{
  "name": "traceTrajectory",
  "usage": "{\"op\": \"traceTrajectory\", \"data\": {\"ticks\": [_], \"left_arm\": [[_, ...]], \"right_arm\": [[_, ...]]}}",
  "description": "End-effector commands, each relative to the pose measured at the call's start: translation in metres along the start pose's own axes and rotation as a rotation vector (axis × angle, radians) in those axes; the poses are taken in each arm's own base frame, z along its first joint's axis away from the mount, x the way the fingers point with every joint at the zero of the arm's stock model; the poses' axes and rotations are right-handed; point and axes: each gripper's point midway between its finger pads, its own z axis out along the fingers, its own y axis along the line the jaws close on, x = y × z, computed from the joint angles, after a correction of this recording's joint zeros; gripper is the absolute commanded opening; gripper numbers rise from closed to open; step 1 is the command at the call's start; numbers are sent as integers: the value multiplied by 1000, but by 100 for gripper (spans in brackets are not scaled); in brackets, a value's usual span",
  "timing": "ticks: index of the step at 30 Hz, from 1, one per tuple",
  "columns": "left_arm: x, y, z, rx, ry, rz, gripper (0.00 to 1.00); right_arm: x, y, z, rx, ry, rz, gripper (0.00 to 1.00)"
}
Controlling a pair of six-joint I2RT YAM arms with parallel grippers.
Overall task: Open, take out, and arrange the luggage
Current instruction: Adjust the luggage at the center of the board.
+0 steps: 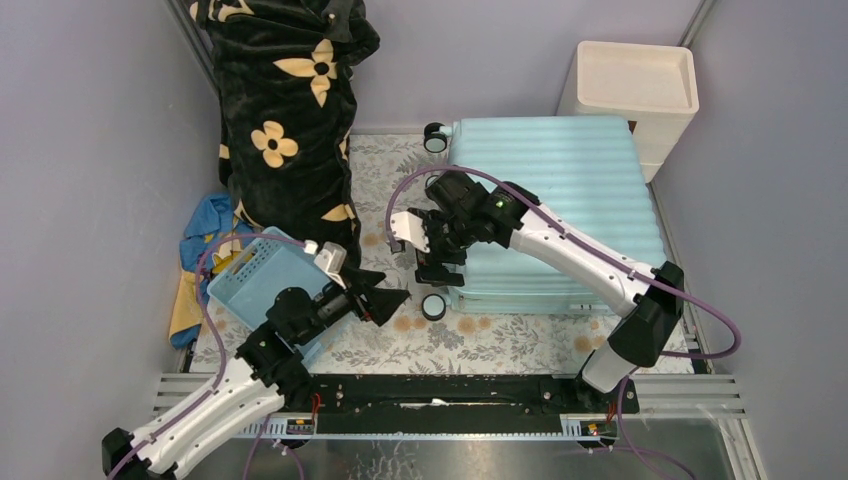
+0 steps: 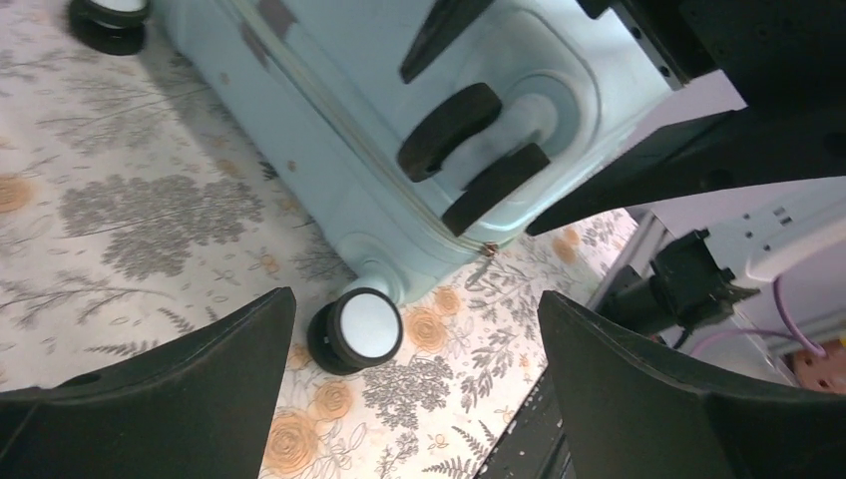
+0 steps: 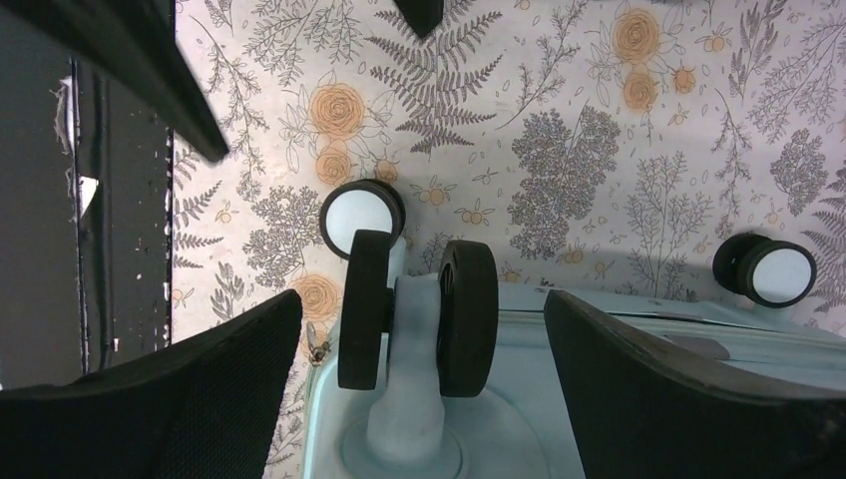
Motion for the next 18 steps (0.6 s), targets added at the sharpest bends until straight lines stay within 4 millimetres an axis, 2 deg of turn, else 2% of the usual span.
{"op": "traceTrajectory", "data": {"ticks": [1,5,11,15,18], "left_arm": [[-2,-37,9,226,-31,14,99],[14,-53,10,370,-18,-26,99],[30,-55,11,410,17,-23,96],[39,-60,12,450,17,-7,94],[50,-58,17,455,31,3,90]], "right_arm": [[0,-6,5,59,44,-9,96],[2,-6,7,65,55,-3,82],[-1,-1,7,46,34,-7,52],[-13,2,0,36,-15,-15,30],[-26,2,-10,48,-65,-16,22]]}}
